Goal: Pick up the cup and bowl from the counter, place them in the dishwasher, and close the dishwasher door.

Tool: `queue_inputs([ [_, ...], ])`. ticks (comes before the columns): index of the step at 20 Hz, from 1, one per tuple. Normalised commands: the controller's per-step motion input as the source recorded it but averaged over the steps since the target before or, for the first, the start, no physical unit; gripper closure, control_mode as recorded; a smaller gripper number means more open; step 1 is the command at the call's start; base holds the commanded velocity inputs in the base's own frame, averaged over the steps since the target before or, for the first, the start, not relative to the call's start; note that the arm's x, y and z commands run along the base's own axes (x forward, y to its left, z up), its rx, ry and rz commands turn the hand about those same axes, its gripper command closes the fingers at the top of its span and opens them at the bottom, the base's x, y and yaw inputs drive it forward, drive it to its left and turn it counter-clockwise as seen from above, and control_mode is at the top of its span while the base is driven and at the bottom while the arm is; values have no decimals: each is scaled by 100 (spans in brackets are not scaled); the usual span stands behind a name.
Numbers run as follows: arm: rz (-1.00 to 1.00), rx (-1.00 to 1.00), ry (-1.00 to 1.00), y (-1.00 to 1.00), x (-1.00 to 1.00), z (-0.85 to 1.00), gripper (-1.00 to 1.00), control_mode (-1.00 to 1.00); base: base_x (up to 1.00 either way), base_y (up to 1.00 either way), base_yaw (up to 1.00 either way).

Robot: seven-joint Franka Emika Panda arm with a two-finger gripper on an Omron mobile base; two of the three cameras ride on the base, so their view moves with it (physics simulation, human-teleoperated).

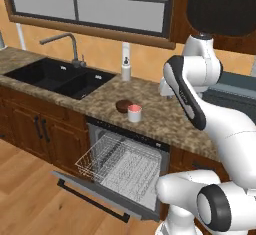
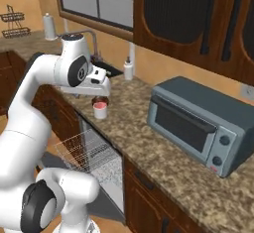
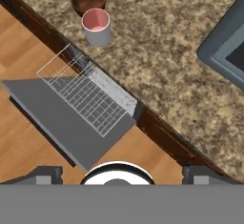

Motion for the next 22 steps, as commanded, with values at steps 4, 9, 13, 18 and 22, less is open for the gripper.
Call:
queue_inputs([
  [4, 0, 0, 0, 0, 0, 0, -100, 100, -23, 0, 48],
  [9, 0, 0, 0, 0, 0, 0, -100, 100, -16, -3, 41],
  [13, 0, 0, 0, 0, 0, 0, -100, 100, 0, -20, 27],
  [18, 0, 0, 0, 0, 0, 0, -100, 100, 0, -27, 17],
  [22, 0, 0, 0, 0, 0, 0, -100, 100, -3, -29, 10],
])
